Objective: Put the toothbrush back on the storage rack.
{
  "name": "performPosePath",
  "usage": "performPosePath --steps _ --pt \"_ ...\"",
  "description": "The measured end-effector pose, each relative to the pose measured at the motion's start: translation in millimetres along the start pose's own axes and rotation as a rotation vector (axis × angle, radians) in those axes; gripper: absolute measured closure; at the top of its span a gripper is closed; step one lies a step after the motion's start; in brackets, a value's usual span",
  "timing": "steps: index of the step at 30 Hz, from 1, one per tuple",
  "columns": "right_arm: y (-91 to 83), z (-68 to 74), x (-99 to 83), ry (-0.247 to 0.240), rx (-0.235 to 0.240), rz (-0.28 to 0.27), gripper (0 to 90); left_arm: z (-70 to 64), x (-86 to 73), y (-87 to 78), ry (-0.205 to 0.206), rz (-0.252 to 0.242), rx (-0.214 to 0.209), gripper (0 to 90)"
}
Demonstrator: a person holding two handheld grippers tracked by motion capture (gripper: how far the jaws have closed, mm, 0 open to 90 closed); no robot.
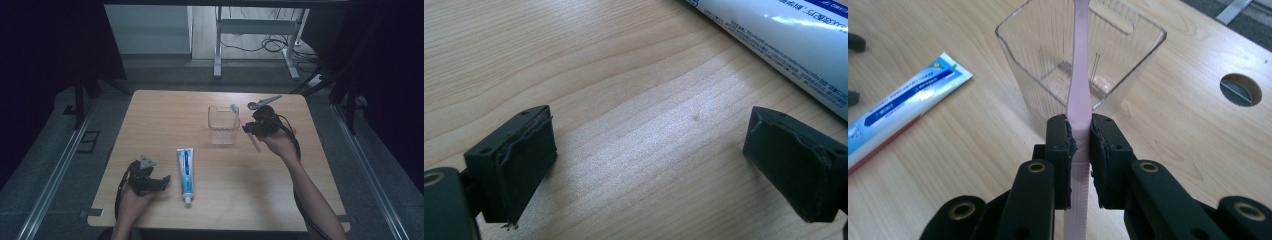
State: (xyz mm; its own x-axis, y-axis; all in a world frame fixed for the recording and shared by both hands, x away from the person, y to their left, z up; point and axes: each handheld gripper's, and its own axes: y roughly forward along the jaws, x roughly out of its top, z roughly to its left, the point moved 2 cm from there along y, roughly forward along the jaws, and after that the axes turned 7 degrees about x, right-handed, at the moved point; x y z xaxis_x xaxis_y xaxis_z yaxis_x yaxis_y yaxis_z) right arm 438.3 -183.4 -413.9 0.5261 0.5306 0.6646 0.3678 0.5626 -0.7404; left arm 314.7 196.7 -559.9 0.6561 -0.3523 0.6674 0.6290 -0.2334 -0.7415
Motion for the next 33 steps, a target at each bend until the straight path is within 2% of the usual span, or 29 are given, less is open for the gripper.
performPosePath --steps 20,33 --pt "12.9 -1.4 31.0 0.006 -0.01 -0.099 78.9 0.0 0.0 0.0 -0.001 -0.001 -0.001 6.7" --pt "23.2 2.1 56.6 0.003 -0.002 -0.128 78.9 -0.3 0.1 0.3 -0.006 -0.004 -0.001 6.7"
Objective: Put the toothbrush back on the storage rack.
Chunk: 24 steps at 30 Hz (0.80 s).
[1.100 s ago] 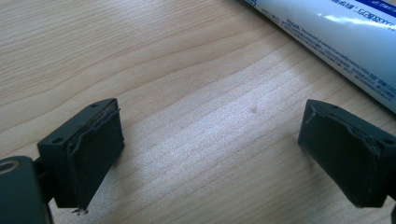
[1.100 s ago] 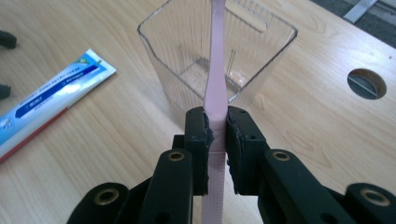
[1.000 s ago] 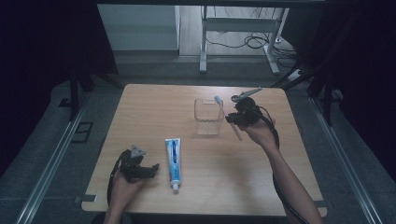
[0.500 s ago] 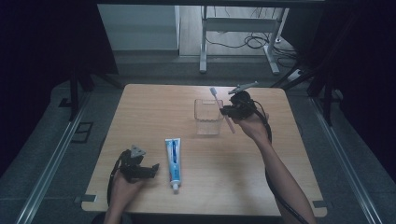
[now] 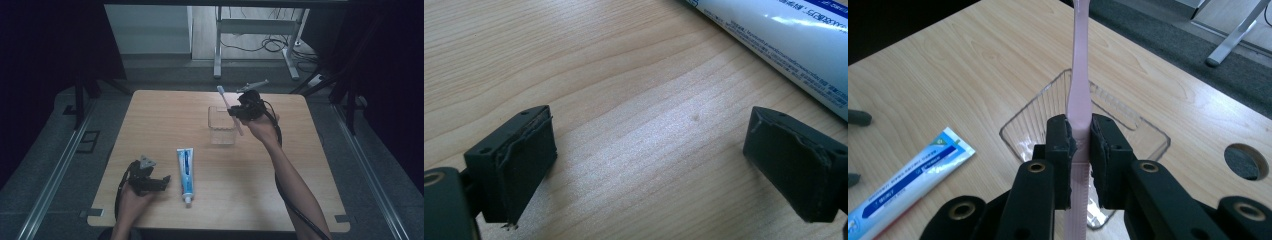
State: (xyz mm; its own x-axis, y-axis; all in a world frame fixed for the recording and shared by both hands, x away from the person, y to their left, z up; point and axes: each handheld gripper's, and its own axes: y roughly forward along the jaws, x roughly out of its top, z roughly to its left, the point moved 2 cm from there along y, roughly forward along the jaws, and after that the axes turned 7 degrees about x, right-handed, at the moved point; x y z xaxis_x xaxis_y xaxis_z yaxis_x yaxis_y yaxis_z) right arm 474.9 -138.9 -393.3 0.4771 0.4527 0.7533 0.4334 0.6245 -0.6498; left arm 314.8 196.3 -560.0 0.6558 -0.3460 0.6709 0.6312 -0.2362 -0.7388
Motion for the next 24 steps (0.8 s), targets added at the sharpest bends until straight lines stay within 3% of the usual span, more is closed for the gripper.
performPosePath --steps 11,19,24 --pt "7.0 -0.8 16.8 0.034 0.011 -0.056 78.9 0.2 0.6 0.7 0.007 -0.003 -0.001 6.5" --pt "15.1 1.8 28.2 0.032 0.006 -0.098 78.9 0.2 0.6 0.9 0.007 -0.005 -0.002 6.5" --pt "26.9 2.4 25.6 0.024 0.006 -0.098 78.9 0.2 0.5 0.5 0.007 0.001 -0.002 6.5"
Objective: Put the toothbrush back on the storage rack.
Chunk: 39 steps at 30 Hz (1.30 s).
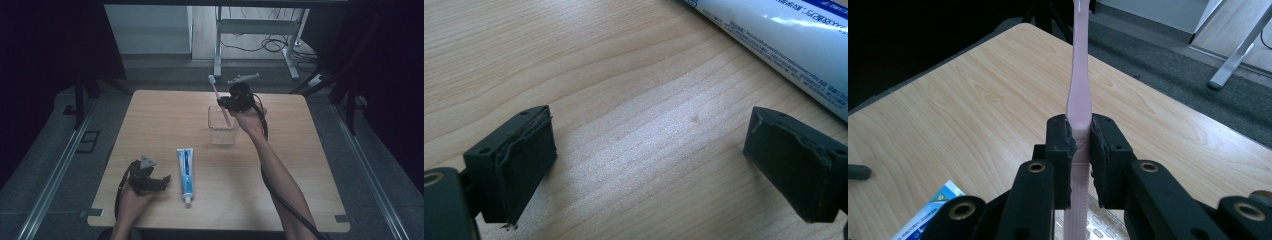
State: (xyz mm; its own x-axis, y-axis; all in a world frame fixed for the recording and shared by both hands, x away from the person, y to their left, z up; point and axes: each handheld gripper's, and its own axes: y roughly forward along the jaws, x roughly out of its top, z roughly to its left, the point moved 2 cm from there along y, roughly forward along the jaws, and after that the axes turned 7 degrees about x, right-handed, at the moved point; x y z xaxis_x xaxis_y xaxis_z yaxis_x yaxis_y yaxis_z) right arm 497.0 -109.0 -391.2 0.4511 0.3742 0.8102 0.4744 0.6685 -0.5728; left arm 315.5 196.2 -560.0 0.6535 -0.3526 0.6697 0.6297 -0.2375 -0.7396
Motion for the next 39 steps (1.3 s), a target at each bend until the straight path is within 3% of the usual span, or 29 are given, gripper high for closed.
performPosePath --steps 18,39 --pt "30.4 -7.2 -27.9 -0.012 -0.015 0.036 78.8 -0.4 0.0 0.0 -0.005 -0.002 -0.001 6.5" --pt "54.0 -10.6 -52.3 -0.039 -0.055 0.117 78.6 -0.3 -0.1 0.1 -0.004 -0.002 0.0 6.5"
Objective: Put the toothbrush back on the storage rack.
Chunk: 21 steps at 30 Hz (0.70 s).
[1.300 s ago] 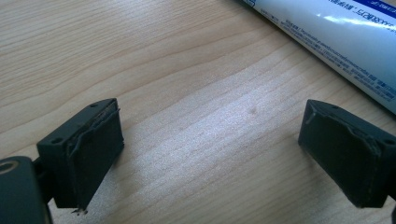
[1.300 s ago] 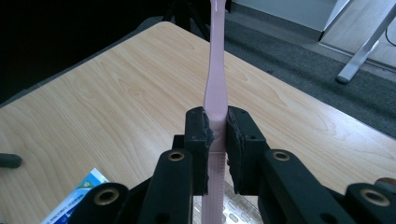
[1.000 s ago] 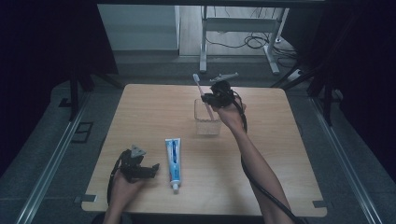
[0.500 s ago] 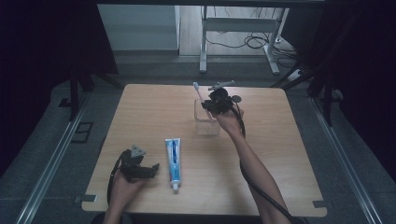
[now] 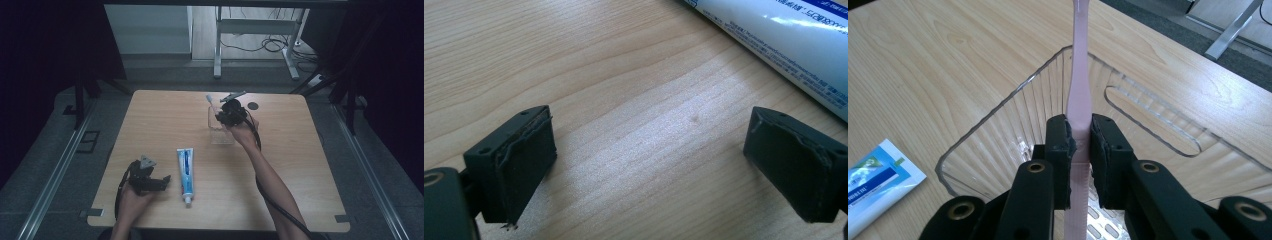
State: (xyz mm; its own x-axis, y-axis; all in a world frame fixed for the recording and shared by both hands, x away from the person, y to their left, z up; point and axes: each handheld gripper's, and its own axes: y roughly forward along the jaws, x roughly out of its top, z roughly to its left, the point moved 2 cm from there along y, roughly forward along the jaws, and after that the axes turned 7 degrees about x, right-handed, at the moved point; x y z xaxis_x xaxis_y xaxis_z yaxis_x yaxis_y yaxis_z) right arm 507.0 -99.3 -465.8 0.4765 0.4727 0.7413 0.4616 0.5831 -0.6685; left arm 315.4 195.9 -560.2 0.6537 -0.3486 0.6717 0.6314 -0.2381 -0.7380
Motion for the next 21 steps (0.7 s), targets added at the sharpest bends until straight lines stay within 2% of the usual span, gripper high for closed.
performPosePath --steps 15,21 --pt "11.0 3.9 -5.8 -0.014 0.002 0.055 77.5 0.1 0.0 0.0 0.001 0.0 0.0 6.5" --pt "9.9 4.4 -5.3 -0.013 0.008 0.044 75.9 0.1 0.0 0.1 0.001 0.0 0.0 6.5"
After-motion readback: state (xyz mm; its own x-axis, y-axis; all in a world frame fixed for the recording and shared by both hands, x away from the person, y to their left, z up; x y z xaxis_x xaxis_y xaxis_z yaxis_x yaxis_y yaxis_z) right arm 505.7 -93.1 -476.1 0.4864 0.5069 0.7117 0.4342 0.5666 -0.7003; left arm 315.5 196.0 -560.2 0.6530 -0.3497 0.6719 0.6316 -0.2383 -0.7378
